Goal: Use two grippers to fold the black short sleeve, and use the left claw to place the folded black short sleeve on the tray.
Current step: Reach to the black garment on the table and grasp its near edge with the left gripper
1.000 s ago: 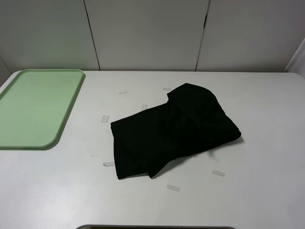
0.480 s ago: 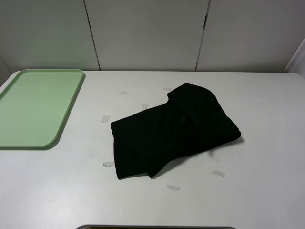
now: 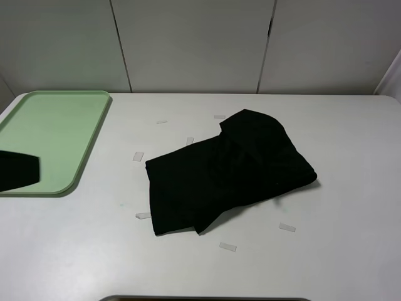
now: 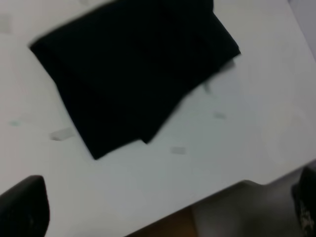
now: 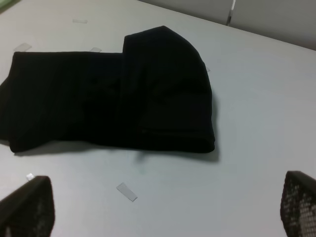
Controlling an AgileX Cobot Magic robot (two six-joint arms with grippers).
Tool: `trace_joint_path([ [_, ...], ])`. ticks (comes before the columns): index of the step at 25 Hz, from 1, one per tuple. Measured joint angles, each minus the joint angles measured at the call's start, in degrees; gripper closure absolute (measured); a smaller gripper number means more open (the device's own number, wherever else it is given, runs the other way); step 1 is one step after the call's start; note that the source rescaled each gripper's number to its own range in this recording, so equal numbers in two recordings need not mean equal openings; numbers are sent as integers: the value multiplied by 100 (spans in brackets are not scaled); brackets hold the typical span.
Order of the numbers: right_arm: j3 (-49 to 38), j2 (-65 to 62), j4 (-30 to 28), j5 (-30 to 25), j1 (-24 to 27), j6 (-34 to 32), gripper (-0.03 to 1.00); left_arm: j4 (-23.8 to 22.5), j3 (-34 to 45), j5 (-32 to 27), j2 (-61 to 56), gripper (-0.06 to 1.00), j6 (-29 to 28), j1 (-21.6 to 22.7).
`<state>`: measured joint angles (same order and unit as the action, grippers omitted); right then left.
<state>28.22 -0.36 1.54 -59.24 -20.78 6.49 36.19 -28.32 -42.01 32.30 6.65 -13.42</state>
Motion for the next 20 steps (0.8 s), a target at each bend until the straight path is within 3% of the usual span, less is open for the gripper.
trace_joint_path([
  [5, 0, 0, 0, 0, 0, 0, -3, 1515, -1, 755, 1651, -6, 1458, 0],
  [10, 0, 0, 0, 0, 0, 0, -3, 2838, -6, 1117, 3029, -6, 2840, 0],
  [20, 0, 0, 0, 0, 0, 0, -3, 4761, -12, 1564, 5267, -5, 4722, 0],
])
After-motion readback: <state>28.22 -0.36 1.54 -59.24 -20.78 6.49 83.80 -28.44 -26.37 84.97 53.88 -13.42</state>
